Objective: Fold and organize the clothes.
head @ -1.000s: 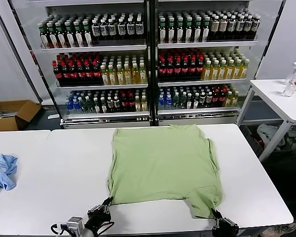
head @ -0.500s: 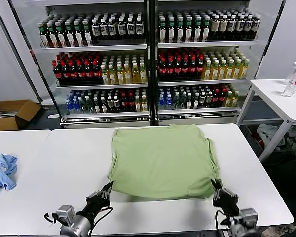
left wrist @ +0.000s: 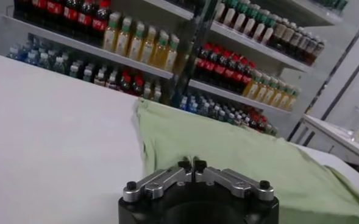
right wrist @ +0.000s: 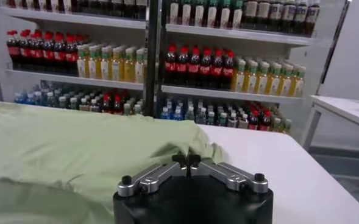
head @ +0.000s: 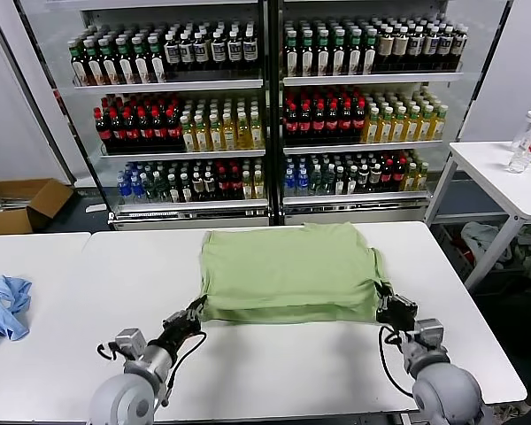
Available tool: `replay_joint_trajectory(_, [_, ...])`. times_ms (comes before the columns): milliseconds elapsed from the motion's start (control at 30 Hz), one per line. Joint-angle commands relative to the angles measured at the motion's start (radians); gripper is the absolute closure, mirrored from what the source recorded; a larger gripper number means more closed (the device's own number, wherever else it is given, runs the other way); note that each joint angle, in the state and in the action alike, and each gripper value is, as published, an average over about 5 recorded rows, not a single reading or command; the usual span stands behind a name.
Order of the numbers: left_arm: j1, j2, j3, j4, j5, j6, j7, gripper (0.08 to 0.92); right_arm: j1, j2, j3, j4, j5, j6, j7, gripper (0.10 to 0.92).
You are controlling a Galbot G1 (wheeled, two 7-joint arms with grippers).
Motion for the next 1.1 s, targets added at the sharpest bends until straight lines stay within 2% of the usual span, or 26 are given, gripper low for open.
replay_joint_trajectory(33, [-0.086, -0.018, 0.042, 0.099, 0.056, -0.007, -0.009, 0.86, 0.07, -0.005, -0.063, -0.061, -0.07, -0.022, -0.049, 0.827])
replay_joint_trajectory(233, [-0.004, -0.025, 0.024, 0.045, 0.108, -0.027, -0.016, 0.691, -0.031, -0.047, -0.014, 0.009, -0.08, 0.041, -0.043, 0.662])
replay_joint_trajectory(367, [0.025, -0.027, 0.018, 0.057, 0.131, -0.035, -0.023, 0.57, -0.083, -0.085, 0.046, 0.017, -0.07, 0.053, -0.025, 0.541])
replay_joint_trajectory(667, [-0.033, -0.037, 0.037, 0.143, 0.195, -0.029, -0.055, 0.31, -0.014, -0.061, 0.026, -0.141, -0.023, -0.03, 0.015, 0.283])
replay_joint_trajectory(767, [-0.048, -0.036, 0.041, 0.16, 0.201, -0.033, -0.065, 0.244, 0.009, -0.048, 0.005, -0.181, 0.014, -0.064, 0.022, 0.227])
replay_joint_trajectory(833, [-0.05, -0.034, 0.043, 0.166, 0.202, -0.034, -0.067, 0.241, 0.013, -0.044, -0.005, -0.193, 0.034, -0.075, 0.022, 0.231])
replay_joint_trajectory(900, [-0.047, -0.031, 0.044, 0.165, 0.199, -0.033, -0.066, 0.278, 0.011, -0.043, -0.012, -0.192, 0.051, -0.079, 0.017, 0.27])
replay_joint_trajectory(1100, [-0.026, -0.028, 0.046, 0.138, 0.152, -0.033, -0.048, 0.434, -0.012, -0.046, -0.013, -0.152, 0.084, -0.069, 0.001, 0.443])
